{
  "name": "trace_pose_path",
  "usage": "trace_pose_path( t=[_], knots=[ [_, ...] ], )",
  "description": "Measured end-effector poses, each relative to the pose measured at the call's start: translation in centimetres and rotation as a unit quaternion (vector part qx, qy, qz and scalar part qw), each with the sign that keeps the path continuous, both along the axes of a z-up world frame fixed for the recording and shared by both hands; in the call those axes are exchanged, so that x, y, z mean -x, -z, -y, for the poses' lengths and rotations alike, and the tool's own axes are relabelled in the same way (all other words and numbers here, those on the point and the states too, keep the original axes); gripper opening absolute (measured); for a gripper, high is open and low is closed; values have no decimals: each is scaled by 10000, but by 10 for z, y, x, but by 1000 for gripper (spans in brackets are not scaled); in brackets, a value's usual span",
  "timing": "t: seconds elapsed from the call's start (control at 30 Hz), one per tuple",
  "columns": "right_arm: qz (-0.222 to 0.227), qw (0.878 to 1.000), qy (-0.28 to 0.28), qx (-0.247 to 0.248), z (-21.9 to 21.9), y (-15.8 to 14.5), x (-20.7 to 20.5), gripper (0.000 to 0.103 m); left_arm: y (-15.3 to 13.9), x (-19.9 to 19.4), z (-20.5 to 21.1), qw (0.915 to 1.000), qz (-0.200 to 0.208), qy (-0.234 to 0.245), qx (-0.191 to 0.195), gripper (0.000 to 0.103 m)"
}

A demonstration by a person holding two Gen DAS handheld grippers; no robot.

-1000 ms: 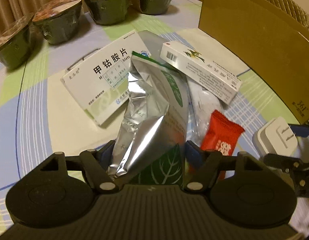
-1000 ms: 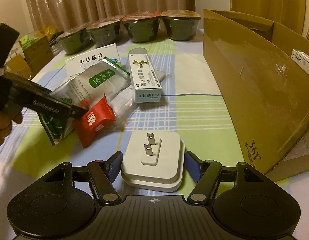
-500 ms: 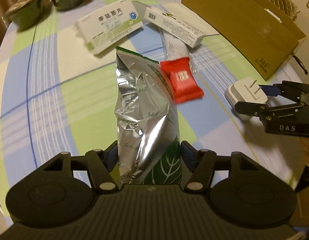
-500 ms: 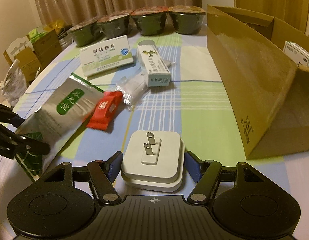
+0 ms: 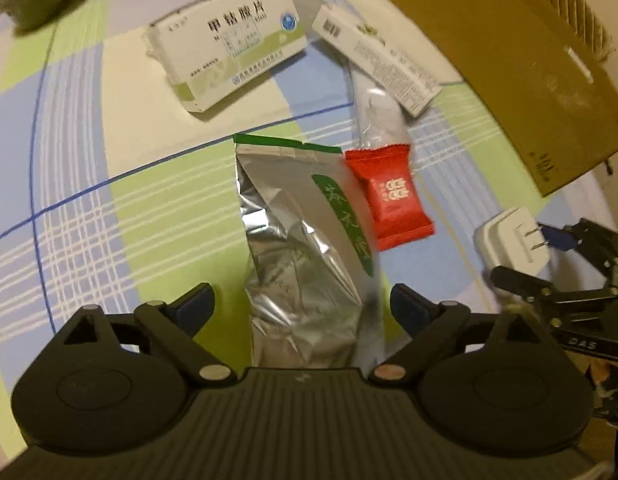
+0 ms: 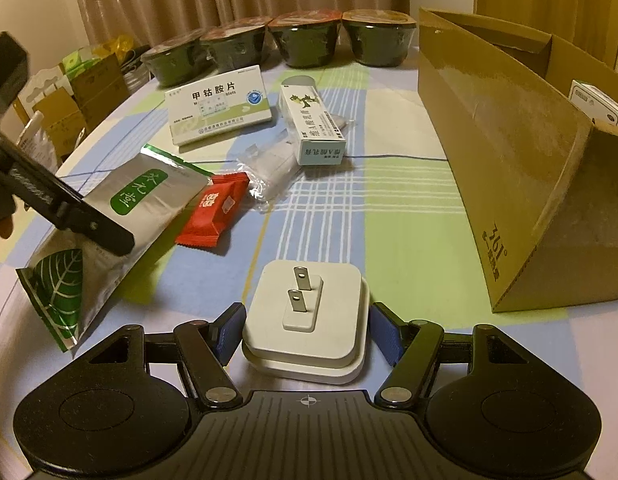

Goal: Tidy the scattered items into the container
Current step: 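Grasp the white plug charger with the right tool while the left tool grasps the silver tea pouch, then lift the white charger and silver tea pouch off the table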

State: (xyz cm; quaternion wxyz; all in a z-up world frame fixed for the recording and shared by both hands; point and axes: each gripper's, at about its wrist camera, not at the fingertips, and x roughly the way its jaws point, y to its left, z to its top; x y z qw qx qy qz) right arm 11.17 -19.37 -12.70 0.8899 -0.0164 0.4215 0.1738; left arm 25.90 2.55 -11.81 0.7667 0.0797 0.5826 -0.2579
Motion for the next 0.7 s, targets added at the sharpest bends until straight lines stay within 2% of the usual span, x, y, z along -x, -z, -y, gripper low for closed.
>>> trace_pose_path(
  t=[0.17, 0.23, 0.37, 0.43, 0.5, 0.7],
  knots=[
    [26, 10000, -50, 17, -2, 1, -2, 70, 6, -5, 10, 9993, -142, 274, -231, 86],
    [20, 10000, -69, 16, -4, 1, -2, 70, 4, -4, 12, 9991, -139, 329, -229, 72],
    [36, 10000, -90, 12, -5, -1, 0, 70, 1, 6, 13, 9987, -166, 442, -211, 65],
    [42, 10000, -78, 8, -4, -3, 1, 70, -2, 14, 12, 9986, -104, 476, -199, 57],
    [51, 10000, -80, 15, -4, -5, 2, 70, -6, 21, 11, 9988, -26, 448, -193, 53],
    [84, 9999, -88, 6, -4, -10, 4, 70, -9, 33, 7, 9988, -39, 453, -200, 52]
  ],
)
